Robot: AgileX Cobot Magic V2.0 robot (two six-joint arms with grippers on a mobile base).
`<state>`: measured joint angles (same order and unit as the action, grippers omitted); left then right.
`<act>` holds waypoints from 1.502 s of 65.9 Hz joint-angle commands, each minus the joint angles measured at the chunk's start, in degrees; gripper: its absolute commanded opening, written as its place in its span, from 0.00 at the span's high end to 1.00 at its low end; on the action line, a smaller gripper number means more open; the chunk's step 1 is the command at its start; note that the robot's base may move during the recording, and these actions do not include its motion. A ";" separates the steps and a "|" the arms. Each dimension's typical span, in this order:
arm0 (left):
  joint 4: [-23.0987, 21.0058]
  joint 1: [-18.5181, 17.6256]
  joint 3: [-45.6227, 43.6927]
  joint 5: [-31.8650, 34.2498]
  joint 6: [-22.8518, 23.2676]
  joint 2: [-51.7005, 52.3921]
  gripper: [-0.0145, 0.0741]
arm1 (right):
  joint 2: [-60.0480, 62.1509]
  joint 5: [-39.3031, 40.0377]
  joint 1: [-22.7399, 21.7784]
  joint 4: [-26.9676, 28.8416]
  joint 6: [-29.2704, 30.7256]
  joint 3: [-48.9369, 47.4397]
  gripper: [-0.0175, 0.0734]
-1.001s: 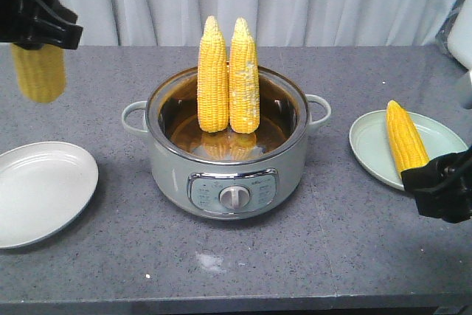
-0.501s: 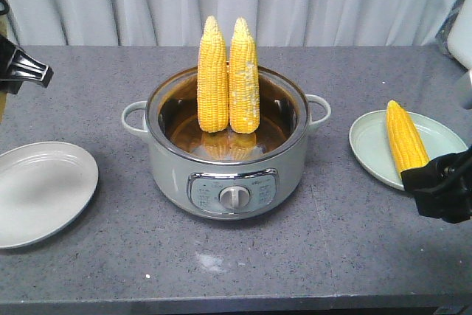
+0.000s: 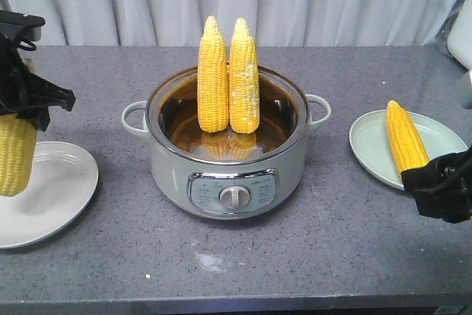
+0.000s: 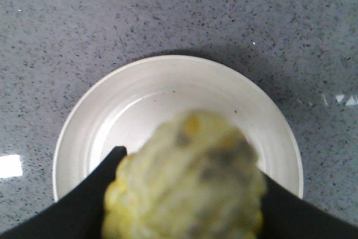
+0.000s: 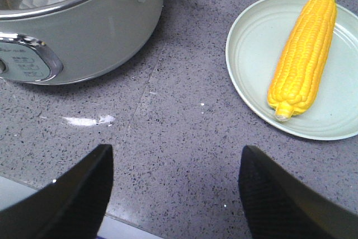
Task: Distribute corn equally
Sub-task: 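Lower the cob onto the white plate and open the left gripper, then withdraw the left gripper from the white plate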
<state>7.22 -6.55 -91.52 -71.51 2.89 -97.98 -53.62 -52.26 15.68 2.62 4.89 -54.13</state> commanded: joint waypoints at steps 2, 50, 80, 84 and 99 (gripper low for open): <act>-0.63 0.24 0.08 -0.26 -0.21 0.89 0.56 | 0.63 2.88 0.14 -0.04 0.23 -1.55 0.28; -0.69 0.24 0.22 -0.26 -0.49 -5.19 0.33 | 0.63 2.85 0.14 -0.04 0.23 -1.55 0.28; -0.69 0.24 0.11 -0.26 -1.22 -4.00 0.22 | 0.63 2.90 0.14 -0.04 0.23 -1.55 0.28; -0.64 0.18 0.11 0.23 -1.52 -2.94 0.22 | 0.63 2.90 0.14 -0.04 0.23 -1.55 0.28; -0.75 0.18 0.11 2.76 -3.81 2.45 0.22 | 0.63 2.90 0.14 -0.04 0.23 -1.55 0.28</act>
<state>6.47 -6.55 -89.97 -70.44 -0.38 -100.63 -53.62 -52.37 15.68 2.62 4.89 -54.13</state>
